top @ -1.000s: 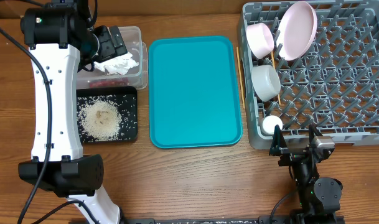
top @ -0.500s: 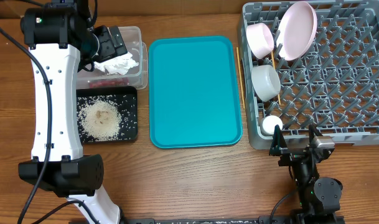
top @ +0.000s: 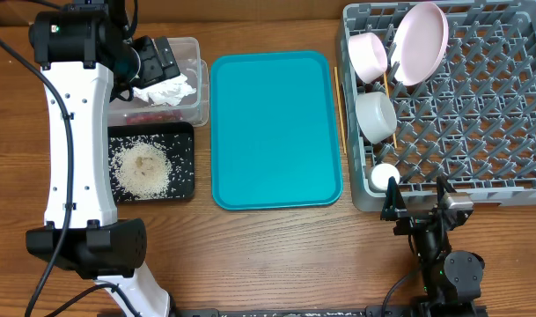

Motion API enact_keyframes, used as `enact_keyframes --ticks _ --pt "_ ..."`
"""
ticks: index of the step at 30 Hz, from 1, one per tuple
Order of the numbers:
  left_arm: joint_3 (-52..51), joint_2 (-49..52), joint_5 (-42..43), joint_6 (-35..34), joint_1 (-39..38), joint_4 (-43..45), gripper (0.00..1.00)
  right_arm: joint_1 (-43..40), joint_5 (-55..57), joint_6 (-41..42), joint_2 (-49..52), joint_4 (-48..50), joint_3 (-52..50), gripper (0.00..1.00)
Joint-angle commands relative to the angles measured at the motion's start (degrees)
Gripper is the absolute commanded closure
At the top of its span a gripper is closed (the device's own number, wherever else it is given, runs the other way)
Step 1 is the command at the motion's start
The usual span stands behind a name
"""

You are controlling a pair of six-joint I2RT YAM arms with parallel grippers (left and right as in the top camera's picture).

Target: Sort waste into correct bins and load items into the dishwasher

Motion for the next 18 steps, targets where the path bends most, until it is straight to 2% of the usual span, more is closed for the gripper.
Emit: enact_keyframes --ticks 1,11,14,18 --pt "1.01 -0.26 -0.15 0.28 -0.37 0.11 0.0 -0.24 0.85 -0.37 -0.68 0.28 -0.59 0.0" --pt "0.92 -0.31 -3.5 1.05 -0.37 -0.15 0.0 -0.24 0.85 -0.37 -0.68 0.28 -0.59 0.0" --pt "0.9 -2.47 -3.56 5.38 -0.39 3.72 0.0 -0.24 0.85 -0.37 -0.68 0.28 -0.59 0.0" --pt "-2.21 -8.76 0.9 13.49 -0.57 14.47 0.0 -0.24 0.85 -0.37 -0.68 0.28 -0.59 0.0"
